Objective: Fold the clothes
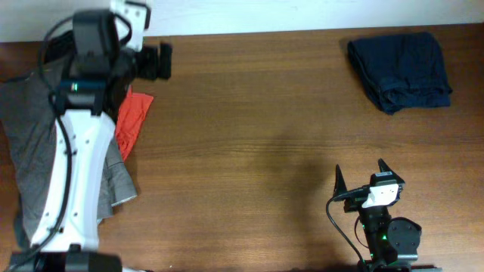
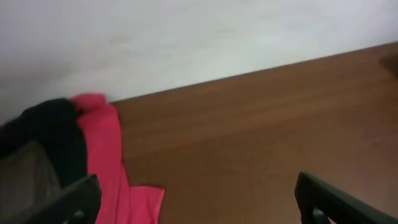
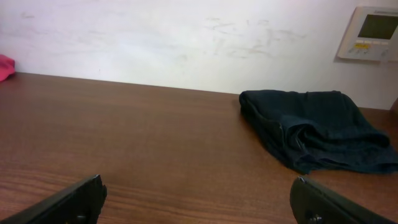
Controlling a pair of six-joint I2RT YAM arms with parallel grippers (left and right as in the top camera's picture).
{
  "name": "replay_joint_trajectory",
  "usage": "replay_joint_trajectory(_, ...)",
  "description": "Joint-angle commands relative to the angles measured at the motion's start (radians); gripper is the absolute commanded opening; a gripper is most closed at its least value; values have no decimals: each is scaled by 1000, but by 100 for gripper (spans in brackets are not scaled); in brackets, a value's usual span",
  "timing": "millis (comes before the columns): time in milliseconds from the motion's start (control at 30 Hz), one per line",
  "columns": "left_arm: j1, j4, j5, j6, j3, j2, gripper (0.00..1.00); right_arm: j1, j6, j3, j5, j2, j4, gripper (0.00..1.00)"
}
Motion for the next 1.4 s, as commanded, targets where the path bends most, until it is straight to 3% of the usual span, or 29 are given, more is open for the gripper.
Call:
replay_joint_trajectory(0, 2, 93, -34, -5, -189, -110, 99, 6, 12, -10, 14, -10, 0, 99)
replay_joint_trajectory(300, 5, 629, -55, -5, -785, -406, 99, 6, 12, -10, 14, -10, 0, 99)
replay_joint_trajectory(533, 10, 859, -58, 21, -1195, -718, 99, 6, 12, -10, 14, -10, 0, 99)
replay_joint_trajectory(967, 76, 848, -54, 25, -1501, -1233, 99, 6, 12, -10, 14, -10, 0, 99)
replay_joint_trajectory(1367, 77, 826, -55, 45, -1594, -1441, 99, 6, 12, -10, 14, -10, 0, 98)
